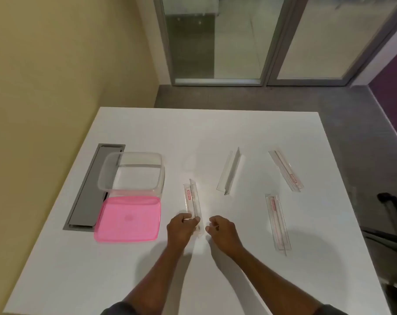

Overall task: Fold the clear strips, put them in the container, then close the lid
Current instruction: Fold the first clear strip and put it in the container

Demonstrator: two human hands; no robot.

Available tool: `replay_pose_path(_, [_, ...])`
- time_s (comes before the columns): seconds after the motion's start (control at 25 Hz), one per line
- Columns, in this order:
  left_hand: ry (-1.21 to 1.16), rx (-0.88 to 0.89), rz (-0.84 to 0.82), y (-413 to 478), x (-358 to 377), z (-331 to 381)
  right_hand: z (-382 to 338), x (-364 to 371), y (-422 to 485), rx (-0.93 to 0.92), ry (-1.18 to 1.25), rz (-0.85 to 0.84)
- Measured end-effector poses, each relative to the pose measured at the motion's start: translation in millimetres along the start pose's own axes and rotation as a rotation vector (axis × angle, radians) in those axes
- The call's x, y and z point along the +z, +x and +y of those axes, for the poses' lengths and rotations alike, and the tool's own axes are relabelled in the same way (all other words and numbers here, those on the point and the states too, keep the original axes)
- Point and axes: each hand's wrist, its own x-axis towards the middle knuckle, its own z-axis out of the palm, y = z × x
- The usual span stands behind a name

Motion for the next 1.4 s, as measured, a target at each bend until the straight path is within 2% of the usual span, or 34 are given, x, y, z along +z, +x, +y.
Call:
replay_pose_path(0.16, [0.067, 0.015, -0.003, 8, 8, 0, -4, 12, 10, 0.016, -0.023, 0.015])
replay_pose_path(0.84, [-0.225, -0.096, -0.114, 22, -26, -26, -25, 39, 20, 0.079, -0.007, 0.049])
replay_pose_path(1.12, [-0.271, -0.128, -0.099, 30, -46, -37, -35, 55, 15, 0.117, 0.061, 0.091])
replay_pose_path(1.4, [0.023, -0.011, 0.042, 37, -56, -40, -47, 76, 11, 0.122, 0.050, 0.153])
